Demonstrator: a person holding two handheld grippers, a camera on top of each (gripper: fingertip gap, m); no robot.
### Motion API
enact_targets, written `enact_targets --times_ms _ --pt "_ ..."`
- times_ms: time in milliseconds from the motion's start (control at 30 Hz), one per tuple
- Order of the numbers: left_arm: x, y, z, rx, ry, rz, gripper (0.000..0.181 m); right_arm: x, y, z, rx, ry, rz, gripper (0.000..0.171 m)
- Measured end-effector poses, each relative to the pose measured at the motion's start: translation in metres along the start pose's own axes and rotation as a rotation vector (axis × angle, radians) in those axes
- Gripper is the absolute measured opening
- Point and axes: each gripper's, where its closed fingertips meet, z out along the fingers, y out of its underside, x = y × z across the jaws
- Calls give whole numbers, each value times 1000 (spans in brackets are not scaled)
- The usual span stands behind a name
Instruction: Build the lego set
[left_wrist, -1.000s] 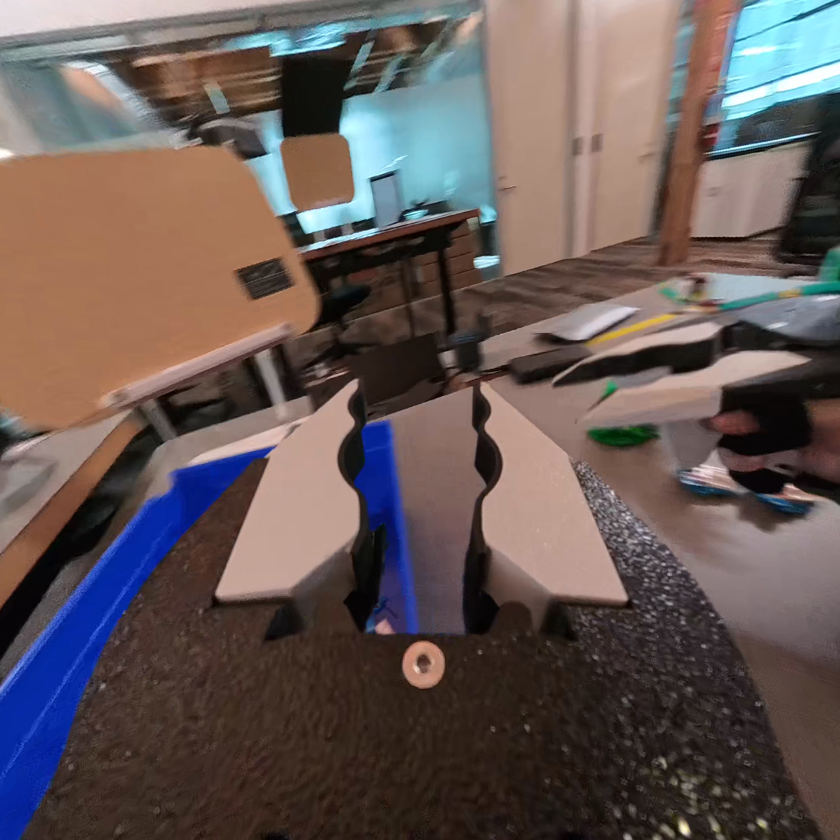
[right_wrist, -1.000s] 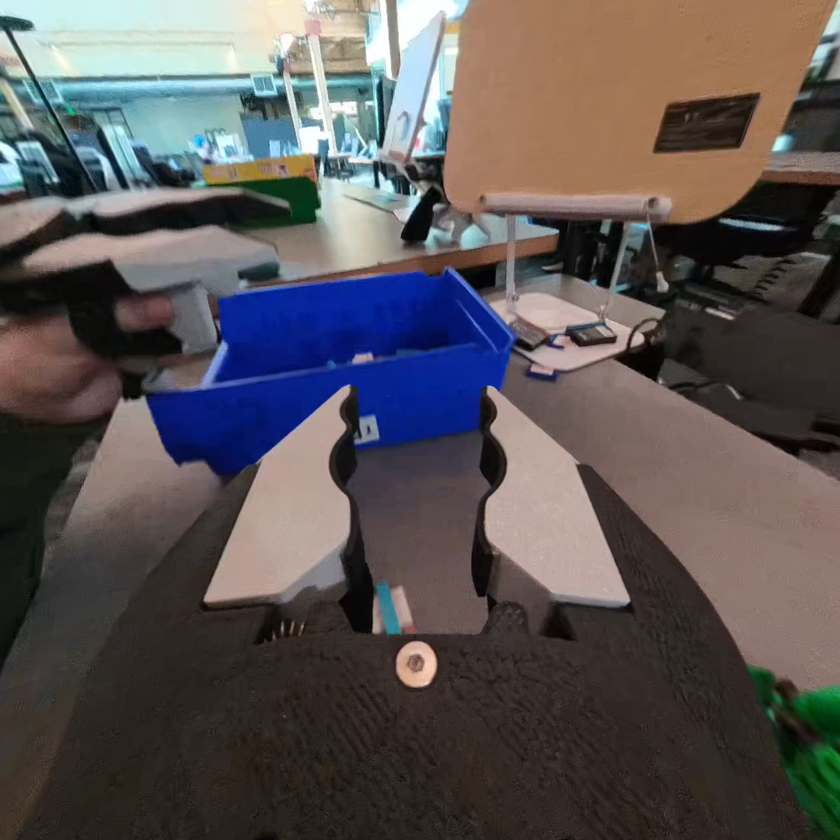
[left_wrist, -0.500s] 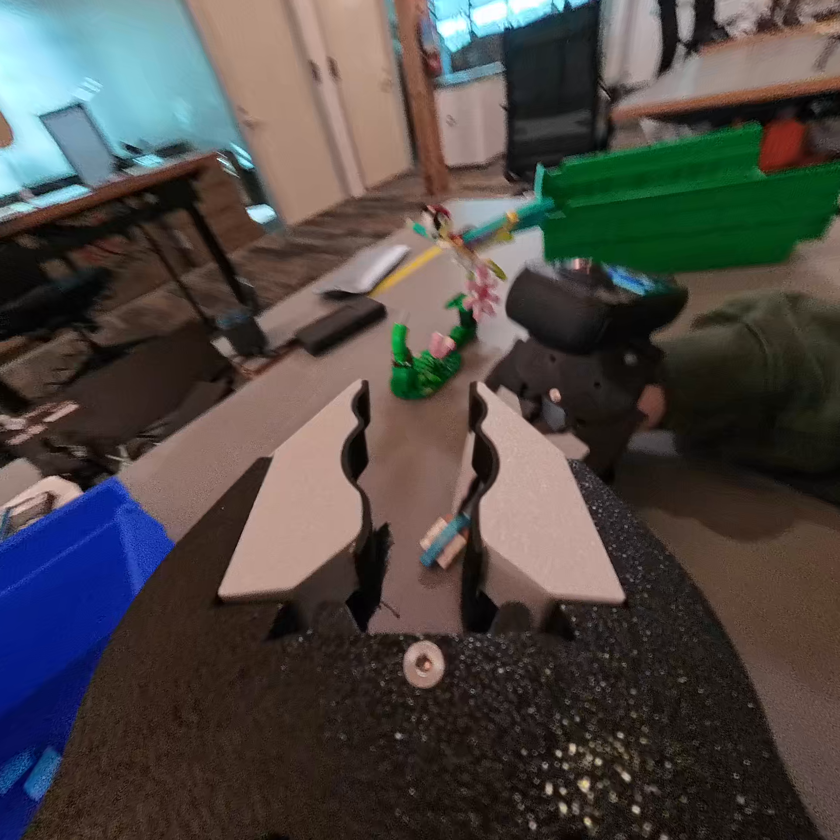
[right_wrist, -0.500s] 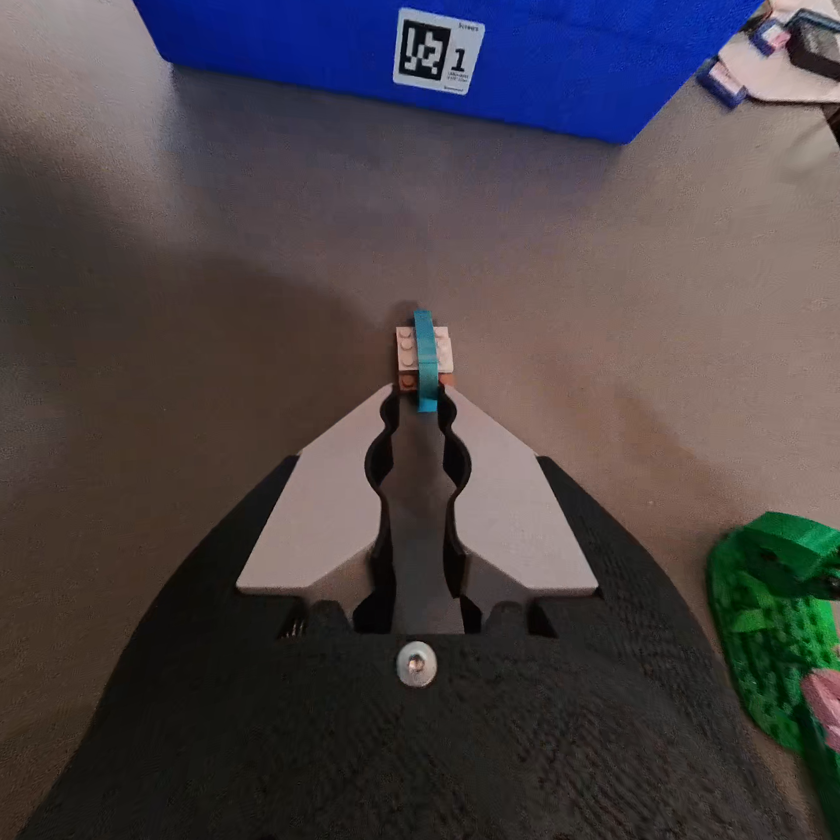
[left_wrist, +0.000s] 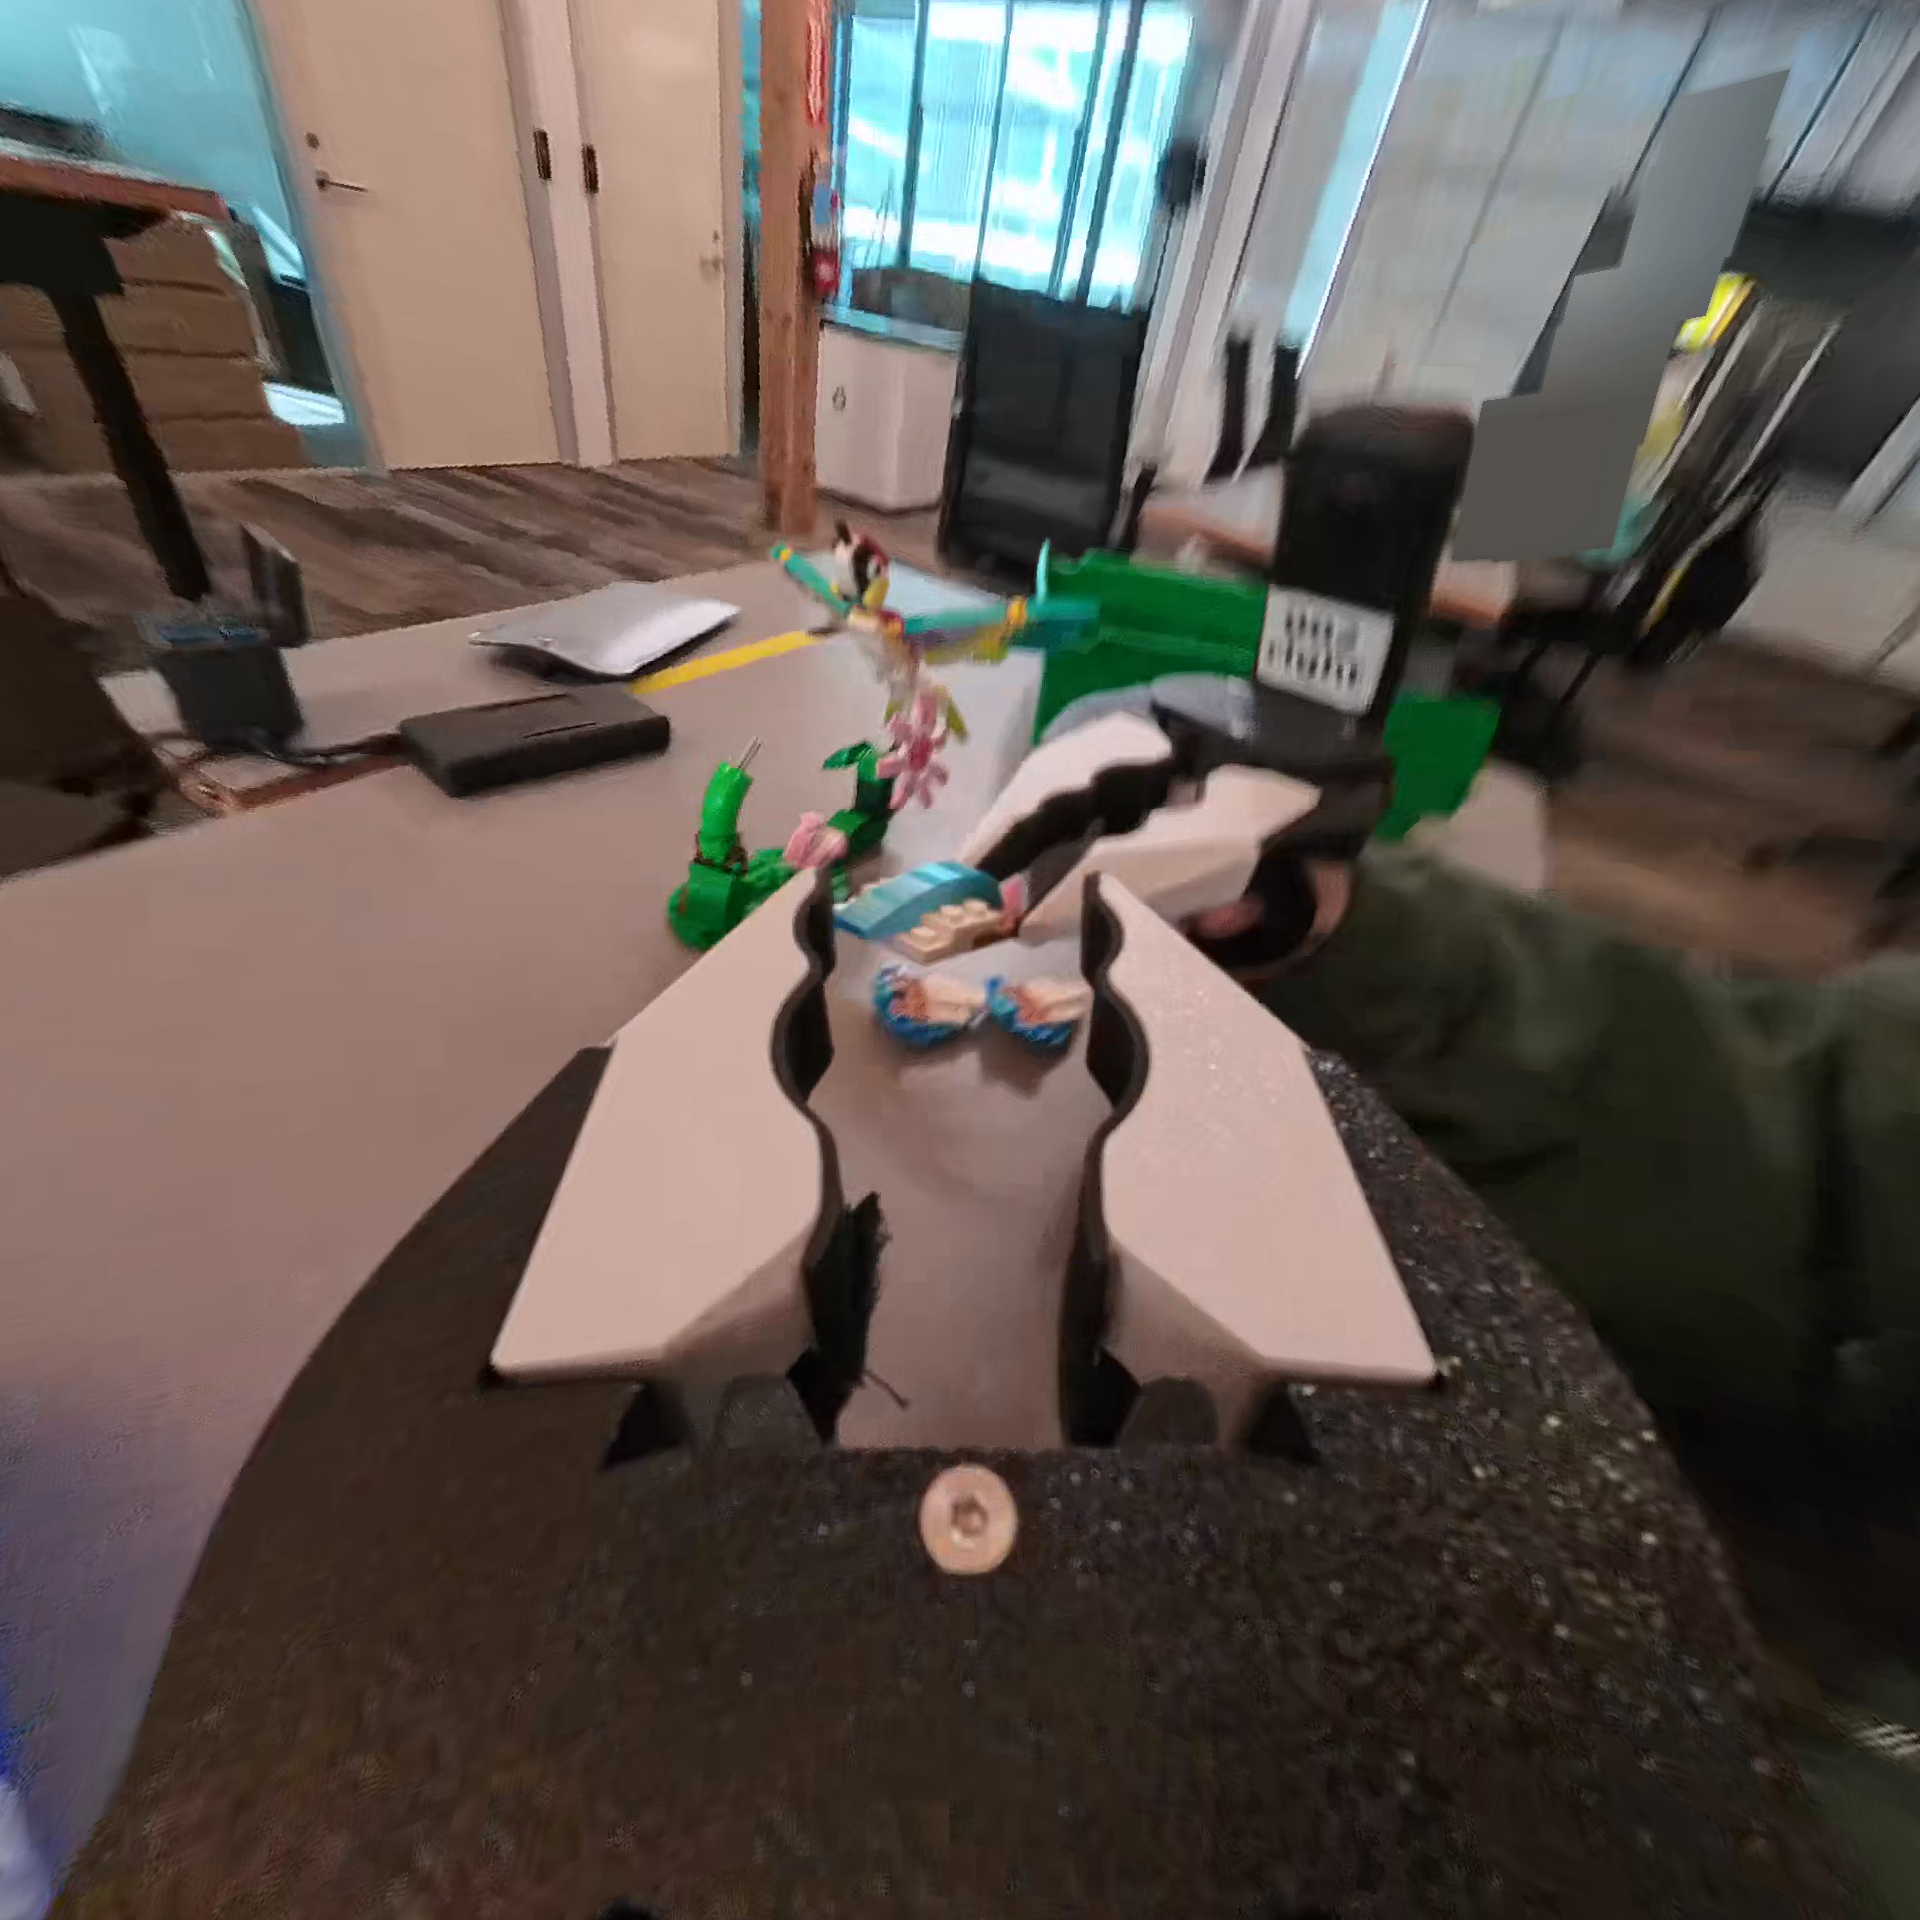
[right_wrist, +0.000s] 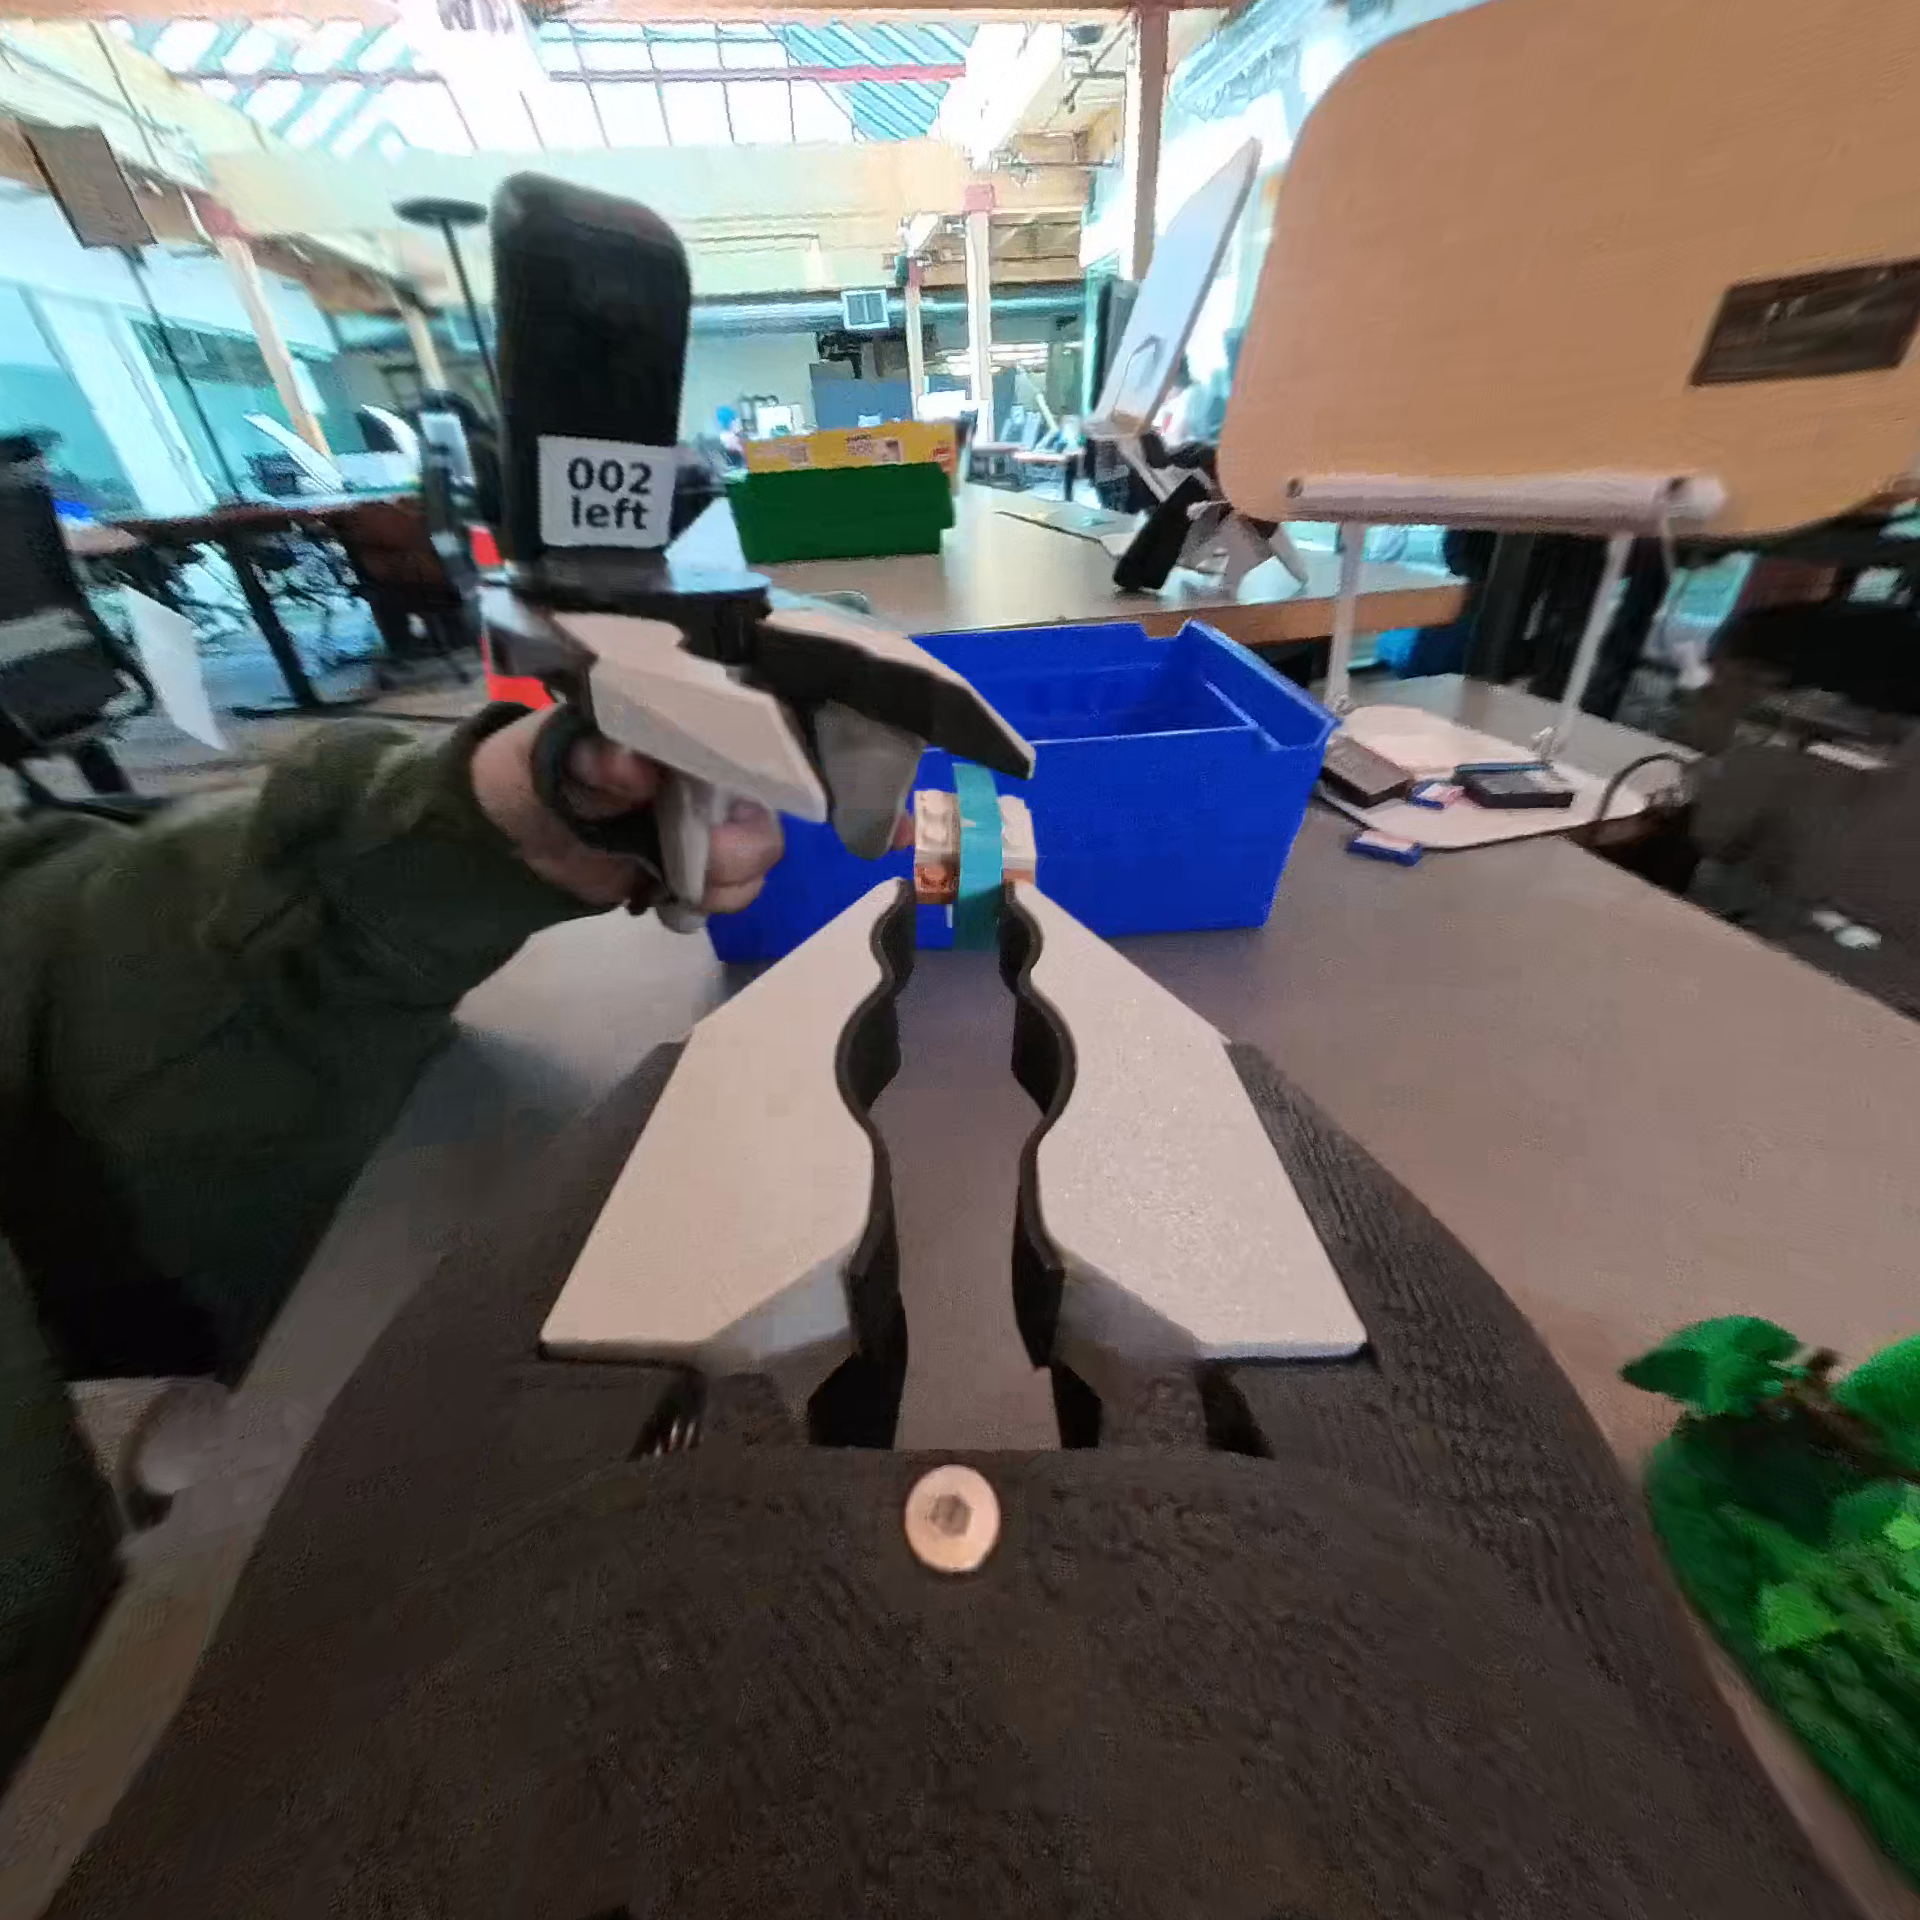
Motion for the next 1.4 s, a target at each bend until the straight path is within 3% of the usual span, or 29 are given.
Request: enact_targets --times_ms 33,200,333,467,667,800,867,933,1033,1300,1400 --pt "-3 -5 -3 42 19 -95 40 1 -1 0 -4 35 -69 13" --pt "-11 -10 -10 141 141 -431 35 -5 -21 -5 85 175 -470 13" --pt "0 -17 -10 206 265 -504 11 -12 -26 -5 96 224 -655 12" --pt "4 -19 -10 212 281 -478 1 -11 -25 -6 89 238 -690 12" --pt "6 -15 -7 184 298 -507 19 -14 -27 -6 101 236 -710 12" --pt "9 -16 -6 182 316 -523 2 -11 -24 -6 83 255 -697 13" --pt "4 -10 -3 162 270 -501 1 -8 -27 -5 81 298 -698 26" --pt "2 -4 2 133 219 -459 0 -3 -24 -2 19 367 -752 33" --pt "5 2 9 85 179 -403 1 2 -16 3 -76 432 -828 22" --pt "-3 20 16 -57 4 -197 0 12 0 8 -257 501 -910 32" --pt "-5 23 18 -67 -27 -181 0 18 6 8 -323 536 -932 27"
